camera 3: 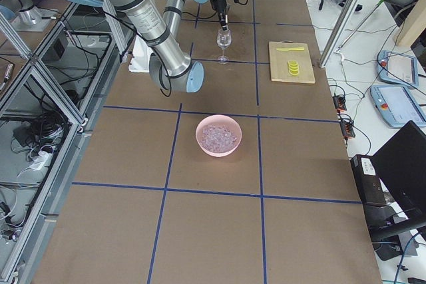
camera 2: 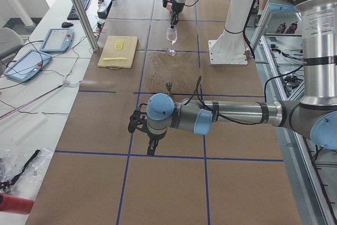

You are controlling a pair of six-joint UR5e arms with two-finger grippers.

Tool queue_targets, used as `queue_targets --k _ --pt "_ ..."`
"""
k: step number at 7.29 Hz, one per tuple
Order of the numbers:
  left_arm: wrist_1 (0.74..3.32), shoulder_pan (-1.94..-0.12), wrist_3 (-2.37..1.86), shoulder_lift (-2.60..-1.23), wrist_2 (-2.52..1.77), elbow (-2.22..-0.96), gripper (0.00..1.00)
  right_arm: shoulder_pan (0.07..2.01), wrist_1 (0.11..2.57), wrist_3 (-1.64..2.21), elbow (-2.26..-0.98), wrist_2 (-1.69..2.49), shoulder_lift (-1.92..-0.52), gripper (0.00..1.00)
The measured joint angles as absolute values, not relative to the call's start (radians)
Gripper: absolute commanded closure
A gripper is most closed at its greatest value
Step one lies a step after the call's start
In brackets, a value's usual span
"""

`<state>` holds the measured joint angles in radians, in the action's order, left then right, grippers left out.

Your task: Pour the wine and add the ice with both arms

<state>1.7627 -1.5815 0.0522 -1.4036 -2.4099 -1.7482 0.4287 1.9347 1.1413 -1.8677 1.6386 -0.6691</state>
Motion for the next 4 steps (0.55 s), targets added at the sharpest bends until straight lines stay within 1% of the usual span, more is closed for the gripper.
queue_targets --k 1,2,3,4 --pt "1.763 -1.582 0.052 -1.404 -2.41 -1.748 0.0 0.428 1.936 1.141 -1.863 1.638 -0.667 0.63" --pt "1.763 -1.582 0.052 -1.404 -2.41 -1.747 0.0 0.428 1.938 1.141 -1.862 1.638 -0.667 0.27" --pt "1.763 -1.582 0.052 -1.404 -2.41 -1.747 0.0 0.426 1.938 1.141 -1.861 1.639 -0.667 0.01" --pt "1.763 -1.582 0.052 -1.404 -2.41 -1.747 0.0 0.425 1.939 1.141 -1.861 1.64 -0.667 0.01"
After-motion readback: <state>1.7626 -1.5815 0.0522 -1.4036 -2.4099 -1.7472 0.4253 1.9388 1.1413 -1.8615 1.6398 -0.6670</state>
